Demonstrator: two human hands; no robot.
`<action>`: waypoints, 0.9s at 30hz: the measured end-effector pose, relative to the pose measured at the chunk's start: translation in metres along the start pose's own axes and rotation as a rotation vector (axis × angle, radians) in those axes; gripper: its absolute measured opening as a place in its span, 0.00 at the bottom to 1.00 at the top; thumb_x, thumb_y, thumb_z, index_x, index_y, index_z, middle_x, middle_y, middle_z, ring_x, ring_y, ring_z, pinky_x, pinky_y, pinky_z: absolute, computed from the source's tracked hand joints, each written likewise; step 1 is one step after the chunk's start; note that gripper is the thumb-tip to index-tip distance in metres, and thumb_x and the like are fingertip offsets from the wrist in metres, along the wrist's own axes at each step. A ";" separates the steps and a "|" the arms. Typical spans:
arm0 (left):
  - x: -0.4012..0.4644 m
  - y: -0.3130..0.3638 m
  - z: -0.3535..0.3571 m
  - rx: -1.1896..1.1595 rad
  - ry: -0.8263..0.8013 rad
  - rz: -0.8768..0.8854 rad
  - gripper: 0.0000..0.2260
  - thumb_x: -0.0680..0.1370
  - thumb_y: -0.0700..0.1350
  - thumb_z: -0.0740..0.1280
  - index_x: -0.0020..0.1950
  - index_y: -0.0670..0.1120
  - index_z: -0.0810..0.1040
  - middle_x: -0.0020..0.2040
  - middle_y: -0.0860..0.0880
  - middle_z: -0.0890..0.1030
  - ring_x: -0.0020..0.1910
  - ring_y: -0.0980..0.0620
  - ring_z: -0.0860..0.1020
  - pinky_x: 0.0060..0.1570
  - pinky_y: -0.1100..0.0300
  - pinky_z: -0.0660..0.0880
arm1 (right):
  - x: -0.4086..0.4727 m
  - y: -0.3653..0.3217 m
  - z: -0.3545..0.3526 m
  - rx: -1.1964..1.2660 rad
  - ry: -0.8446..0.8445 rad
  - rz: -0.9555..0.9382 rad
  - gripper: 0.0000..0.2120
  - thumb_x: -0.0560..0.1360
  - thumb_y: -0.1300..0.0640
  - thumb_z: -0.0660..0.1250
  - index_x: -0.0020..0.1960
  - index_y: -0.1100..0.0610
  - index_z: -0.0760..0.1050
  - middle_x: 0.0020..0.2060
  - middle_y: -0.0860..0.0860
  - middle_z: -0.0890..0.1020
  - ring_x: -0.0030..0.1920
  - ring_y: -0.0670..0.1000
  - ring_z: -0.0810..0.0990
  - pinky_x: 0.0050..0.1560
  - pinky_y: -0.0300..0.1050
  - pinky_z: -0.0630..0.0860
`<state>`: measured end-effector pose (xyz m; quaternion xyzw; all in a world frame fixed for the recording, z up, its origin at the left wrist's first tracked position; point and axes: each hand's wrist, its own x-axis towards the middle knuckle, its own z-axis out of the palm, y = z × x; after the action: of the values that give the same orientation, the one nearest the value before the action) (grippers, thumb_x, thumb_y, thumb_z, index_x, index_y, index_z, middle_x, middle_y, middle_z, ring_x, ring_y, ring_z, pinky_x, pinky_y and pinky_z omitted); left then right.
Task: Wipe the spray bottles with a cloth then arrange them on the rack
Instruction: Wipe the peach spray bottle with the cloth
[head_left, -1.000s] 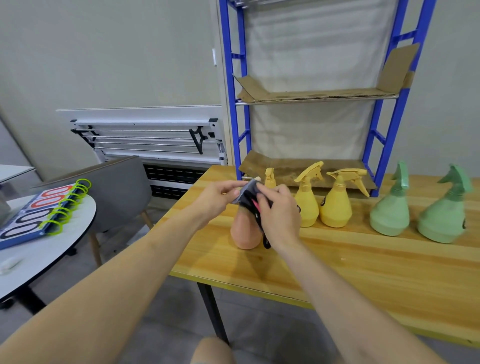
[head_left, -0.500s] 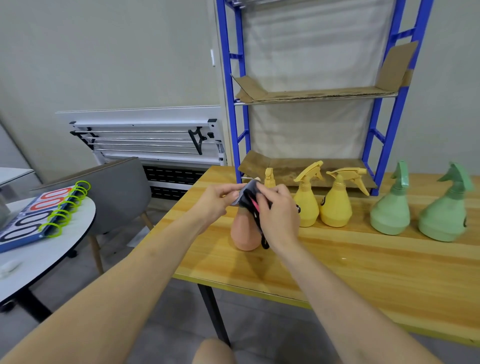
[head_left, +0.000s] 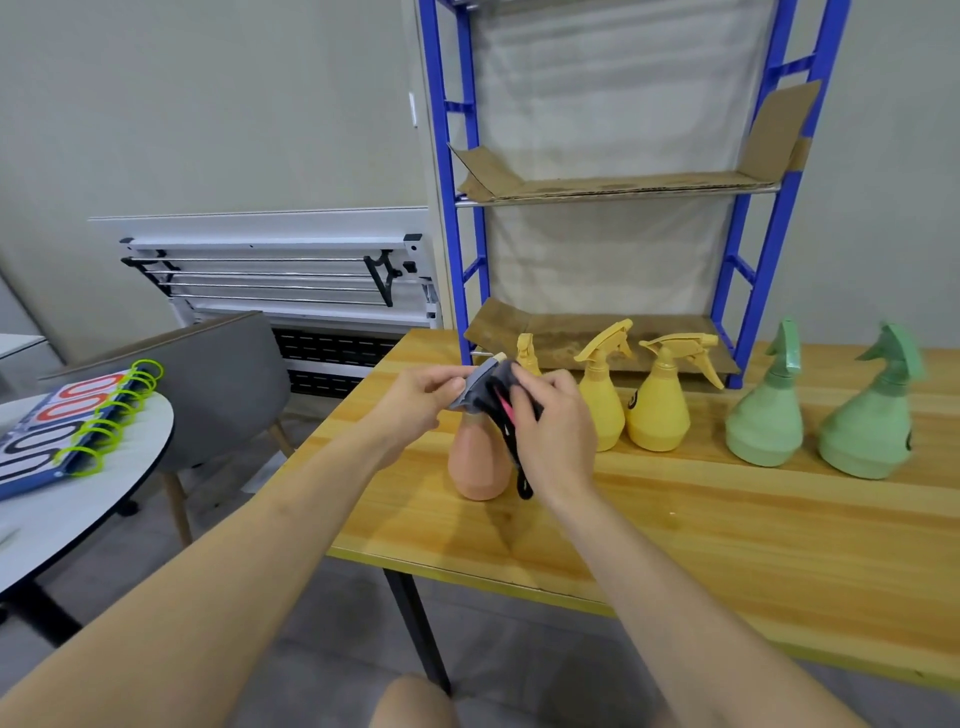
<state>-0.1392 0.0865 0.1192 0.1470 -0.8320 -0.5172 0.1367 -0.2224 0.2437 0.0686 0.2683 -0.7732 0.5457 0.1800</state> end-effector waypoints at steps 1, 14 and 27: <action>0.000 -0.001 0.001 -0.012 0.012 -0.007 0.13 0.86 0.50 0.61 0.65 0.62 0.81 0.62 0.55 0.83 0.66 0.50 0.77 0.60 0.47 0.74 | 0.001 -0.003 0.003 0.000 -0.034 -0.027 0.13 0.83 0.51 0.65 0.66 0.43 0.80 0.48 0.40 0.76 0.47 0.42 0.76 0.40 0.42 0.75; -0.012 -0.001 0.016 -0.037 0.151 0.054 0.15 0.87 0.48 0.57 0.60 0.49 0.84 0.53 0.54 0.86 0.49 0.66 0.82 0.45 0.70 0.75 | -0.034 0.033 -0.006 -0.198 -0.216 0.007 0.13 0.82 0.51 0.66 0.66 0.43 0.81 0.49 0.40 0.76 0.46 0.45 0.77 0.41 0.47 0.78; -0.008 -0.042 0.026 0.116 0.238 0.047 0.08 0.78 0.49 0.73 0.57 0.53 0.86 0.49 0.56 0.86 0.51 0.57 0.82 0.48 0.62 0.76 | -0.036 0.049 0.016 -0.075 -0.253 0.088 0.09 0.80 0.49 0.69 0.57 0.48 0.85 0.47 0.41 0.75 0.46 0.46 0.78 0.44 0.49 0.77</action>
<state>-0.1374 0.0934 0.0698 0.1954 -0.8416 -0.4439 0.2376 -0.2237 0.2494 0.0055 0.2938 -0.8207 0.4855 0.0668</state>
